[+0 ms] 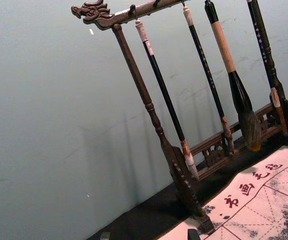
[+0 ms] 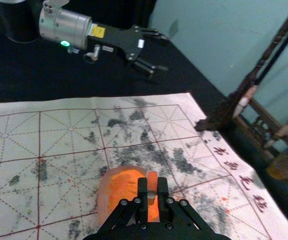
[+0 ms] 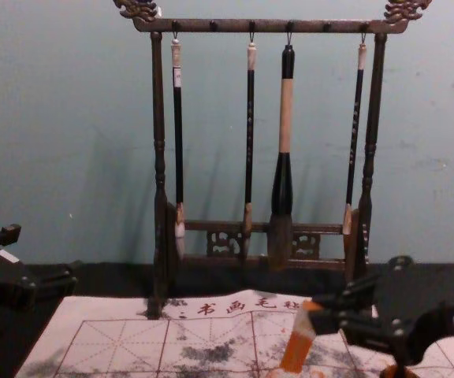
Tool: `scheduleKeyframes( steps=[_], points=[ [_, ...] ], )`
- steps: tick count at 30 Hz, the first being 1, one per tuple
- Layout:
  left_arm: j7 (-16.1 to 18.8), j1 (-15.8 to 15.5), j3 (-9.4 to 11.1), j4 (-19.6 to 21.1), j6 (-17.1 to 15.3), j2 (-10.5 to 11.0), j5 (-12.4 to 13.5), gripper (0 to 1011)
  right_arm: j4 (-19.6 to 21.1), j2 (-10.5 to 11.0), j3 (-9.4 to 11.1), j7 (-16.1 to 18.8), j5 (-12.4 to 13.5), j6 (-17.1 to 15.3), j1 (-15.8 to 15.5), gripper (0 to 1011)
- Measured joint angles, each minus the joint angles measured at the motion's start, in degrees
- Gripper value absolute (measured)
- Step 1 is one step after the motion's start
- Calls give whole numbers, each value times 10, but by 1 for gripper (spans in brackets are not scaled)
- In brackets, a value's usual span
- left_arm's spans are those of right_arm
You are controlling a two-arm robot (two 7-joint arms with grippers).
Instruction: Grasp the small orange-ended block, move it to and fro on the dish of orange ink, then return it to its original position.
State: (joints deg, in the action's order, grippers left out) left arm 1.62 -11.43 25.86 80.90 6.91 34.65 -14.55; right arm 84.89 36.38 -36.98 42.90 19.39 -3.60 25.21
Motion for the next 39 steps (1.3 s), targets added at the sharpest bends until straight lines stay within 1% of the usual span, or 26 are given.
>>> scheduleKeyframes(
  steps=[8, 11, 12, 15, 21, 22, 25, 27, 39],
  points=[
    [0, 0, 0, 0, 0, 0, 0, 1001, 34, 29, 31, -24, 14, -7, -29, 81],
    [0, 0, 0, 0, 0, 0, 0, 1001, 52, 45, 50, -36, 22, -7, -47, 81],
    [0, 0, 0, 0, 0, 0, 0, 1001, 52, 45, 50, -36, 22, -7, -47, 81],
    [0, 0, 0, 0, 0, 0, 0, 1001, 70, 62, 73, -49, 32, -7, -70, 81],
    [0, 0, 0, 0, 0, 0, 0, 1001, 90, 84, 105, -66, 43, -6, -104, 81],
    [0, 0, 0, 0, 0, 0, 0, 1001, 90, 84, 105, -66, 43, -6, -104, 81],
    [0, 0, 0, 0, 0, 0, 0, 1001, 94, 90, 118, -72, 48, -6, -119, 81],
    [0, 0, 0, 0, 0, 0, 0, 1001, 94, 91, 123, -74, 49, -7, -126, 81],
    [0, 0, 0, 0, 0, 0, 0, 1001, 89, 90, 134, -71, 55, -11, -149, 81]
  ],
)
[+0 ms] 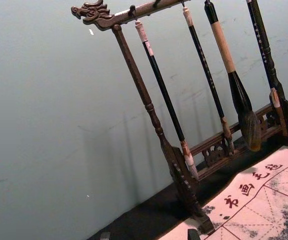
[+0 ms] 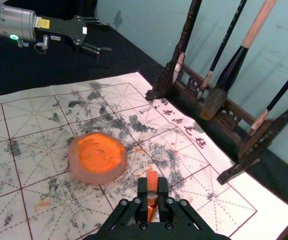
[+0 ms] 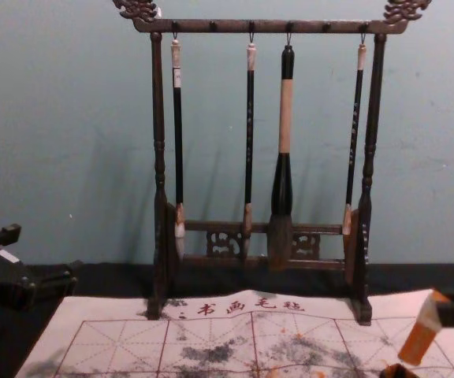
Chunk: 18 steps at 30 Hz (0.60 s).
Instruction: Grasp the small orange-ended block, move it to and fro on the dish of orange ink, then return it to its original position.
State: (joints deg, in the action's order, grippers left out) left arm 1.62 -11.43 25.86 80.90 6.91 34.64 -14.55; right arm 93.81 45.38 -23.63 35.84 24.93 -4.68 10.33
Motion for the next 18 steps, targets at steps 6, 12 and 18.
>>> scheduleKeyframes(
  steps=[6, 12, 18],
  points=[
    [0, 0, 0, 0, 0, 0, 0, 1001, -5, -2, 1, 4, 2, -1, -6, 81],
    [0, 0, 0, 0, 0, 0, 0, 1002, -10, -6, 0, 5, 5, -5, -10, 81],
    [0, 0, 0, 0, 0, 0, 0, 1001, -16, -10, -1, 7, 5, -6, -10, 81]
  ],
)
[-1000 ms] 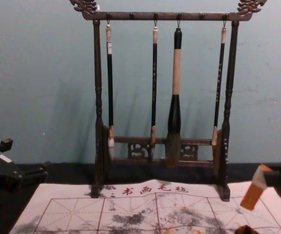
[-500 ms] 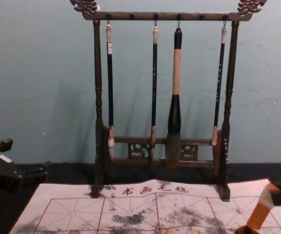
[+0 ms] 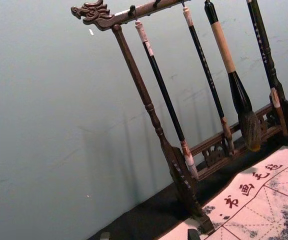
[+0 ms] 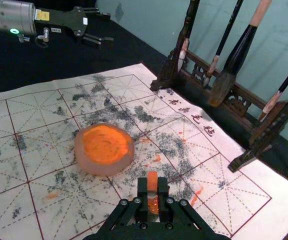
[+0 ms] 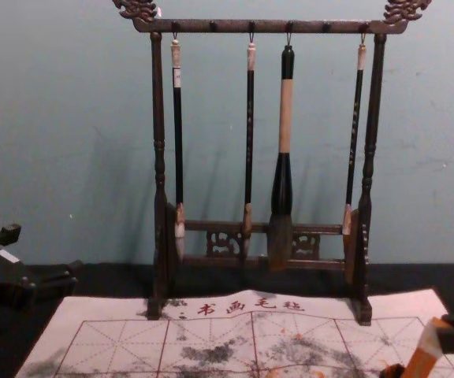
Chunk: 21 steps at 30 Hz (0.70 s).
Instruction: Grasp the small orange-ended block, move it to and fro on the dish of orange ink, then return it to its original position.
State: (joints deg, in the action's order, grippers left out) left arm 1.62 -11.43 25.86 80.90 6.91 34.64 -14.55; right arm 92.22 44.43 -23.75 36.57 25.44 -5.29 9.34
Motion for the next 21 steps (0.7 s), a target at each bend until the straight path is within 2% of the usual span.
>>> scheduleKeyframes(
  steps=[21],
  points=[
    [0, 0, 0, 0, 0, 0, 0, 1001, -39, -17, -15, 7, -4, -7, 19, 81]
  ],
)
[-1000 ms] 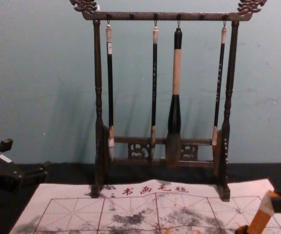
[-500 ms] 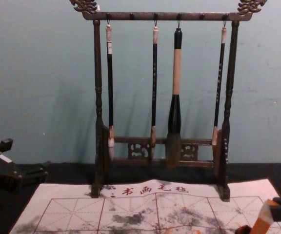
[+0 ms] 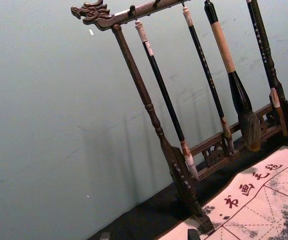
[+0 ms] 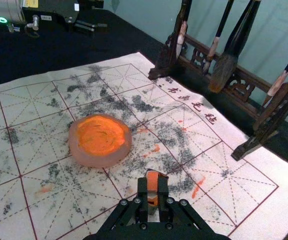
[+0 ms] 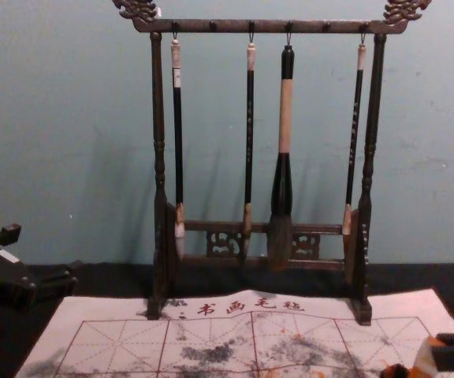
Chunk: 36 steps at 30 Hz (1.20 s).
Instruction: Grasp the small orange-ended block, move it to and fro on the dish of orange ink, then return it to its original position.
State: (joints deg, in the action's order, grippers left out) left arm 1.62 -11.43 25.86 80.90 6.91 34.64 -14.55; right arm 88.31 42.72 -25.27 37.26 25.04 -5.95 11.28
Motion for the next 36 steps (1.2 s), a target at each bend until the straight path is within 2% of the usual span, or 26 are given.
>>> scheduleKeyframes(
  steps=[13, 36],
  points=[
    [0, 0, 0, 0, 0, 0, 0, 1002, -28, -13, -18, 9, -12, -5, 22, 81],
    [0, 0, 0, 0, 0, 0, 0, 1001, -43, -21, -30, 12, -19, -6, 36, 81]
  ],
)
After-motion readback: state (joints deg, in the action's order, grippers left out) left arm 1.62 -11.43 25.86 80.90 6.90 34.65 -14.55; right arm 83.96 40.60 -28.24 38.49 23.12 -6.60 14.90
